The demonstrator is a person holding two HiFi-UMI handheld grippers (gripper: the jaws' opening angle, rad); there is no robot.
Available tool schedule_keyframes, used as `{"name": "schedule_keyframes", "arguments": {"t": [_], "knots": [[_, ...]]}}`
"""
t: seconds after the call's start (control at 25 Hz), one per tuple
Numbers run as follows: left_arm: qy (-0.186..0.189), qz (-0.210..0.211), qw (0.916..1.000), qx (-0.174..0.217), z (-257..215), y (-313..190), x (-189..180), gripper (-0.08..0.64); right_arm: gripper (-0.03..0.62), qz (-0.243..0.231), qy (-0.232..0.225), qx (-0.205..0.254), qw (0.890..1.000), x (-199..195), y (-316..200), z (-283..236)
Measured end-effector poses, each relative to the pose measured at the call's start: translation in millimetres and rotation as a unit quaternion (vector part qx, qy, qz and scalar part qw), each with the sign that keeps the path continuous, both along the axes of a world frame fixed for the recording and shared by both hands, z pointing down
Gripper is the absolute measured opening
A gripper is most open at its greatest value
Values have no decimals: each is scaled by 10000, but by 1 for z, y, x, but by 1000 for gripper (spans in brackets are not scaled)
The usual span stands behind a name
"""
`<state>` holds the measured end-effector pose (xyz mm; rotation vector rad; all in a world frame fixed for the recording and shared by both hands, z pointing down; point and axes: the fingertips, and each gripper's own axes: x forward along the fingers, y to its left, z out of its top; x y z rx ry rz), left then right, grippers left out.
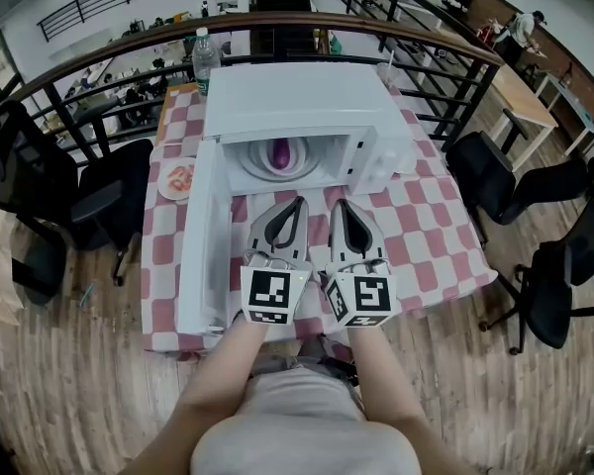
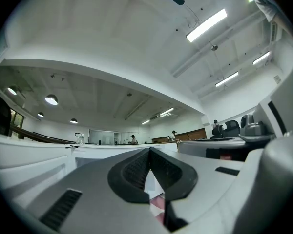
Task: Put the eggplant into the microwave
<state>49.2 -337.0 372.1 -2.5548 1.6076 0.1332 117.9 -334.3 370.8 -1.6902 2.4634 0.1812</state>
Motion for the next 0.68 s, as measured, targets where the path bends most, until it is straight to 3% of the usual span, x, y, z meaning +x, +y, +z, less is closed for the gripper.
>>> {"name": "schedule_keyframes", "arguments": {"t": [0.68], "knots": [[-44,250,9997,64,-28,-3,18,3,25,-86,23,189,9998,7,1,-27]]}}
